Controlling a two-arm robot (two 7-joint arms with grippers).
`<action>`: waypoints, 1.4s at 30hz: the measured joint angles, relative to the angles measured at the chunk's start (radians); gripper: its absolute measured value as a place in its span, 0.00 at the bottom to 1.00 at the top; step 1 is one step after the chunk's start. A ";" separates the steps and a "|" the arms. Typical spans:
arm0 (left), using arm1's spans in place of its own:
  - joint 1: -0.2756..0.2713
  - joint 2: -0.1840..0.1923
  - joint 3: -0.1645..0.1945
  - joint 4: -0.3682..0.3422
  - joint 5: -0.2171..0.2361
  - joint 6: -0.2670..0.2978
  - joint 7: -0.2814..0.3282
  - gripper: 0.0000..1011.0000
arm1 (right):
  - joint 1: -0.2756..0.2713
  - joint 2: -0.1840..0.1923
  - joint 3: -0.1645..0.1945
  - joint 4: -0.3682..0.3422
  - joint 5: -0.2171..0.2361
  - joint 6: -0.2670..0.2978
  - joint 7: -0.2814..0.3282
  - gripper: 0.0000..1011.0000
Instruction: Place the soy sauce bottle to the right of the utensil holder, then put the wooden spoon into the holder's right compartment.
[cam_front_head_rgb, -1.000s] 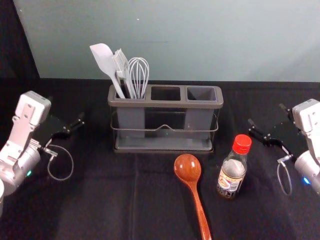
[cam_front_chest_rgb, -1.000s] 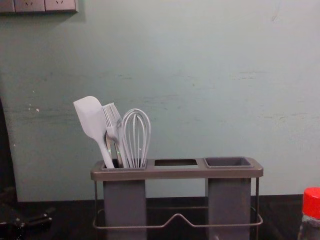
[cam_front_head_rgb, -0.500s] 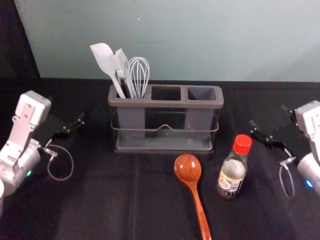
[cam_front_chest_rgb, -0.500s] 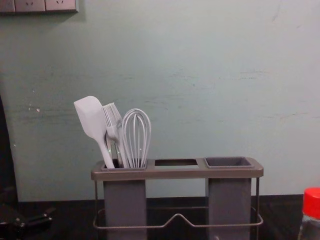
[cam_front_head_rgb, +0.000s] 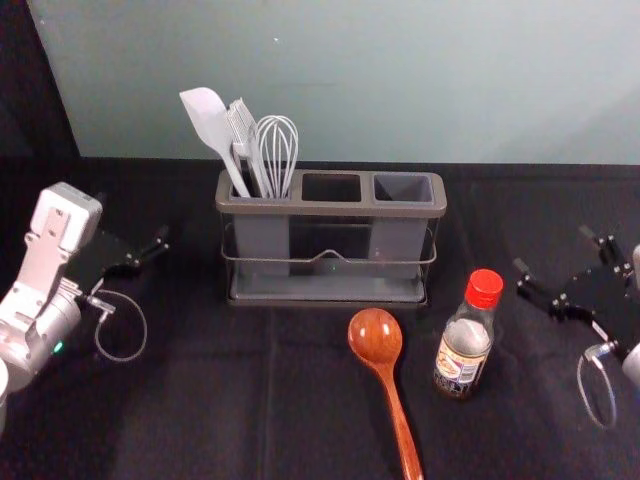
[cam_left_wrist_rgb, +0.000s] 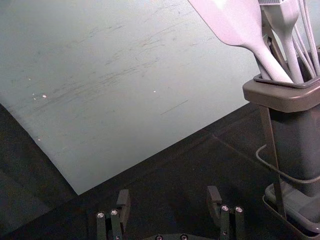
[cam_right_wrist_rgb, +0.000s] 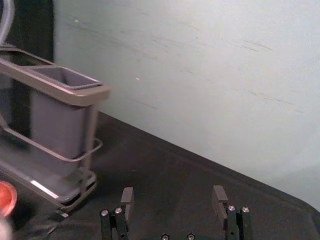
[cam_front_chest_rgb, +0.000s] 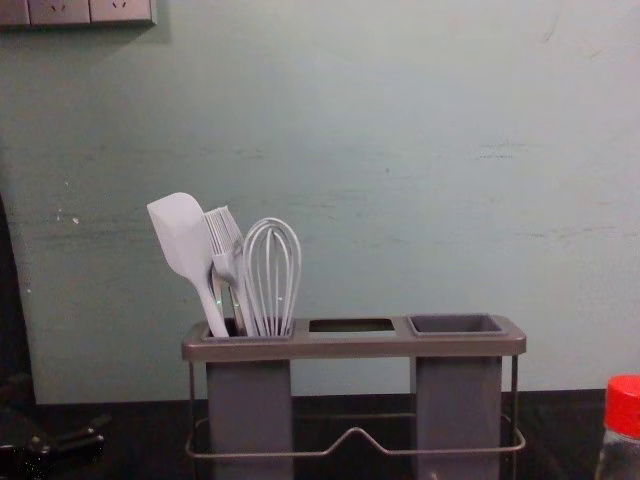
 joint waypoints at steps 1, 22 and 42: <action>0.000 0.000 0.000 0.000 0.000 0.000 0.000 0.99 | -0.009 0.004 0.003 -0.007 0.001 -0.004 0.004 0.99; 0.000 0.000 0.000 0.000 0.000 0.000 0.000 0.99 | -0.285 0.176 0.146 -0.215 0.104 -0.106 0.168 0.99; 0.000 0.000 0.000 0.000 0.000 0.000 0.000 0.99 | -0.181 0.072 0.090 -0.158 0.236 -0.120 0.389 0.99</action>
